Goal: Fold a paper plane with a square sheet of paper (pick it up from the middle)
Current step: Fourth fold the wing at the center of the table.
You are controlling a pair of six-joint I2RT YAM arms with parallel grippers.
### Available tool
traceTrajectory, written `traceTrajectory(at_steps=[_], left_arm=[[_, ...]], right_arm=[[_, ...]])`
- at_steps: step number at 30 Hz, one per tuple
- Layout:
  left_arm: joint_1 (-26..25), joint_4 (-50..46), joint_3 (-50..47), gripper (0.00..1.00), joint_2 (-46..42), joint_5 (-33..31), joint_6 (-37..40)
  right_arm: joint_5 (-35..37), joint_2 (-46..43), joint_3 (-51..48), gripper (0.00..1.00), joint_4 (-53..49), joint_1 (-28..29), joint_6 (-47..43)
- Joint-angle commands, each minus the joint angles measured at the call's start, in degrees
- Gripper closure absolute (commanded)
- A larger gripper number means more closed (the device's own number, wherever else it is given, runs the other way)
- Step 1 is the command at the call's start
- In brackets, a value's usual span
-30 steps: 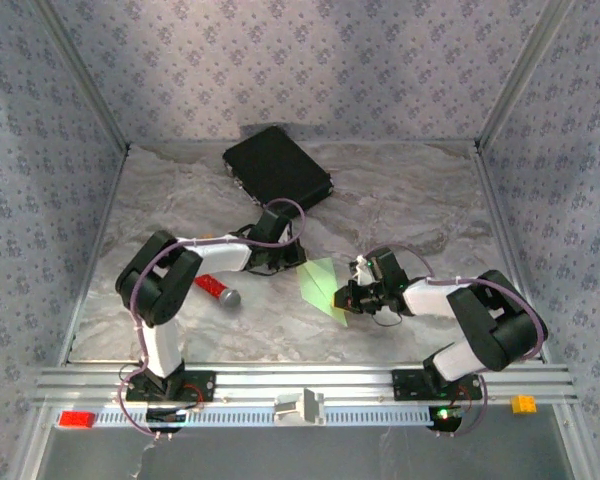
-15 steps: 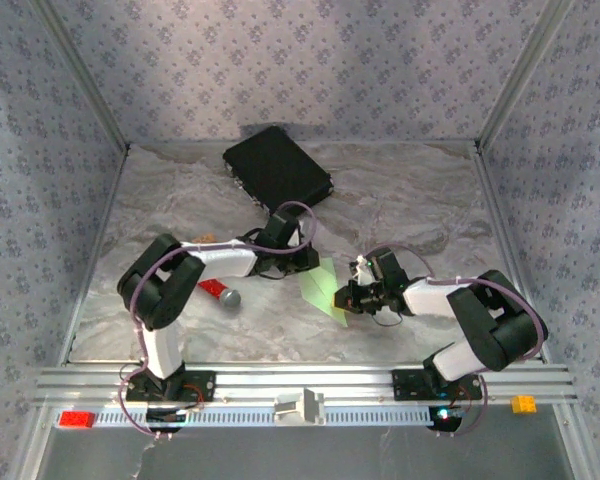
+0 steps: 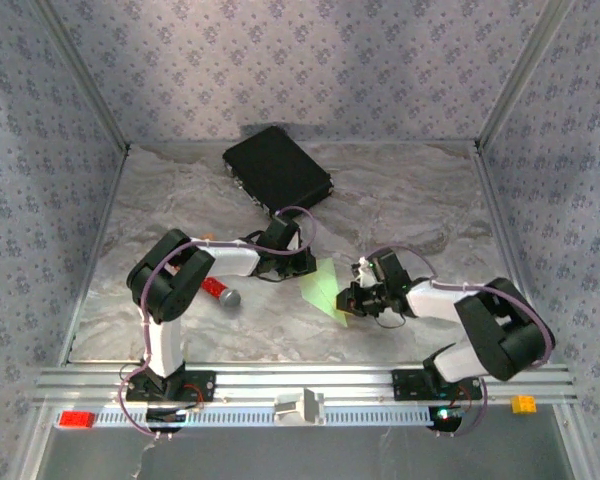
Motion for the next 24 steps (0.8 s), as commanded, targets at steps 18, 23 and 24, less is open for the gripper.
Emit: traceTrajectory(at_steps=[18, 23, 24], left_arm=[[0.05, -1.35, -1.15, 0.93, 1.25, -2.19, 0.35], [-0.03, -0.90, -1.41, 0.93, 1.24, -2.18, 0.17], [0.04, -0.80, -1.41, 0.93, 1.25, -2.19, 0.17]], right_arm=[[1.49, -17.01, -3.26, 0.57, -15.20, 0.29, 7.32], [-0.41, -14.55, -3.65, 0.58, -13.87, 1.14, 7.40], [-0.61, -14.14, -3.67, 0.58, -13.72, 1.27, 7.37]])
